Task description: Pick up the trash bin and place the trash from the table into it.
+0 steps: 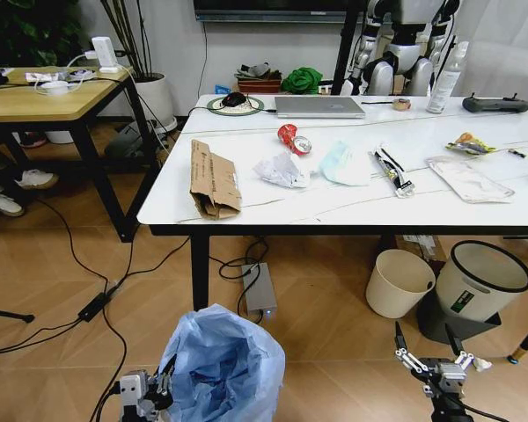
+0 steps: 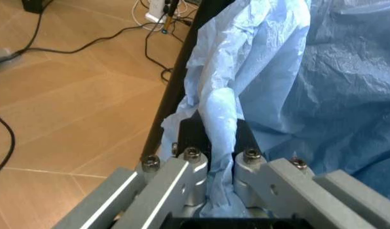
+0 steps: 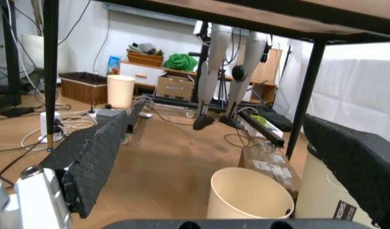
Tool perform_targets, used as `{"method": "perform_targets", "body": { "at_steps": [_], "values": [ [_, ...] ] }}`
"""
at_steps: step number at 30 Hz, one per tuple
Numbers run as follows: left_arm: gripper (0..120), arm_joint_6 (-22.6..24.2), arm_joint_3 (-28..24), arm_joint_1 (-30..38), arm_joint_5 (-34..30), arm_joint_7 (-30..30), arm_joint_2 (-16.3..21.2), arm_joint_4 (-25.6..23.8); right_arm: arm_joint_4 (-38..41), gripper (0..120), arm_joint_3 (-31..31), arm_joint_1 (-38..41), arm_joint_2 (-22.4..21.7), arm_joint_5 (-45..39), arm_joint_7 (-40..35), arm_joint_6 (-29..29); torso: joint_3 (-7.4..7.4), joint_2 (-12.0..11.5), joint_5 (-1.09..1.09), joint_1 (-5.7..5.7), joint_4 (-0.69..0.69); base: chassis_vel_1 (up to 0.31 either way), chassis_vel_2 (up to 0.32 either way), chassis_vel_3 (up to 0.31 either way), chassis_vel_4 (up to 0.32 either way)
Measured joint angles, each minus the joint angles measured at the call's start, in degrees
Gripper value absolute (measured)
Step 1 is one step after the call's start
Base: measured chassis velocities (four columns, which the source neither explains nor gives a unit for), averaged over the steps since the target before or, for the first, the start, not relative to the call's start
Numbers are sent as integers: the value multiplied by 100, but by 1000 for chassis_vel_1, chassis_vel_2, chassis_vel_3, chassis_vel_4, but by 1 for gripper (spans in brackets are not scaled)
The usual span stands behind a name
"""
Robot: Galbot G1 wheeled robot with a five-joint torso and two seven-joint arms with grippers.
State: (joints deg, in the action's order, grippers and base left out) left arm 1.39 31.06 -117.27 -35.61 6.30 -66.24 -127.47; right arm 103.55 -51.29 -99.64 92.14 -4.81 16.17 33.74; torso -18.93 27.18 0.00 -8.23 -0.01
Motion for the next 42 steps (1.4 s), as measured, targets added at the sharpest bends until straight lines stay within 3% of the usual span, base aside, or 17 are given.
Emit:
{"method": "perform_targets", "body": {
  "at_steps": [13, 42],
  "values": [
    [0, 359, -36, -92, -306, 343, 81, -311, 0, 100, -25, 103, 0, -5, -54, -43, -198, 303, 0, -106, 0, 0, 0, 0, 0],
    [0, 342, -4, -96, -245, 290, 43, -441, -4, 100, 34, 160, 0, 22, -57, -55, -616, 993, 0, -377, 0, 0, 0, 0, 0]
  ]
}}
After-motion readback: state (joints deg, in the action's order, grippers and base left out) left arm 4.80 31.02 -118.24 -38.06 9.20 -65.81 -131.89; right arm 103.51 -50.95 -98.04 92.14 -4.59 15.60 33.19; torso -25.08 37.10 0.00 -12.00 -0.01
